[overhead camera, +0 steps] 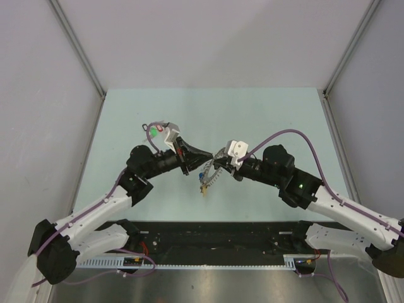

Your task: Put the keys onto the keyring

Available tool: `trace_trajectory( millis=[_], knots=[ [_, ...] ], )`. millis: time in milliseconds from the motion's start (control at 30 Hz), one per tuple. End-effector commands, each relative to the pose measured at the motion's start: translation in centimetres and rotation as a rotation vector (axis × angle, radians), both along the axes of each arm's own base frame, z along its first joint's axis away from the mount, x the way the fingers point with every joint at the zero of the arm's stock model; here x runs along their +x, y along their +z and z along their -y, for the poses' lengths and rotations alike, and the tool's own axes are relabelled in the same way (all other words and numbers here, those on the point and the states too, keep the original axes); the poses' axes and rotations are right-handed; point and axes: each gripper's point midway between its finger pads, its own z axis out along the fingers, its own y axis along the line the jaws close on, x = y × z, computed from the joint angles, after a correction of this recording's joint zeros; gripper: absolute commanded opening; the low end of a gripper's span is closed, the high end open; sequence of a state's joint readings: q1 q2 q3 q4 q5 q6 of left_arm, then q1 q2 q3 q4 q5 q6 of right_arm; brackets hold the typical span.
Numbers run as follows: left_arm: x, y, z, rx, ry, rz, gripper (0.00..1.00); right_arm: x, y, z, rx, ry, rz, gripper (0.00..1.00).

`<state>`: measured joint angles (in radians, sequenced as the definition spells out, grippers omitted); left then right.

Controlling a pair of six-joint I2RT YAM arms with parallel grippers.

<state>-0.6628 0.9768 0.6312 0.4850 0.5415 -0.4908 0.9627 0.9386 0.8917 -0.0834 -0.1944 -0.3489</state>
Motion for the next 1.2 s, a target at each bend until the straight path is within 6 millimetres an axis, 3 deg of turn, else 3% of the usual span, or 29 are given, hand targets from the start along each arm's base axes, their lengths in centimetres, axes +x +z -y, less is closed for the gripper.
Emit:
trace_trajectory(
  millis=[0,133,300,533,867,1167],
  knots=[
    [0.4,4.3,-1.2,-0.141,0.086,0.085,0.0,-0.6,0.9,-1.0,0.044,0.031,0.008,0.0],
    [0.5,3.7,-1.4,-0.112,0.101,0.088,0.01,-0.4,1.2,-0.5,0.039,0.027,0.021,0.0],
    [0.5,2.4,-1.9,-0.047,0.115,0.106,0.21,-0.1,2.0,0.0,-0.004,0.045,0.041,0.0],
    [0.8,1.7,-3.4,0.038,0.108,0.172,0.33,0.1,2.1,0.4,-0.072,0.091,0.048,0.0],
    [-1.1,-0.2,-2.3,0.243,-0.176,0.267,0.63,0.0,2.0,0.2,-0.109,0.153,0.035,0.0],
    [-0.9,-2.6,-2.0,0.322,-0.225,0.244,0.72,-0.2,2.2,-0.1,-0.111,0.178,0.031,0.0]
  ],
)
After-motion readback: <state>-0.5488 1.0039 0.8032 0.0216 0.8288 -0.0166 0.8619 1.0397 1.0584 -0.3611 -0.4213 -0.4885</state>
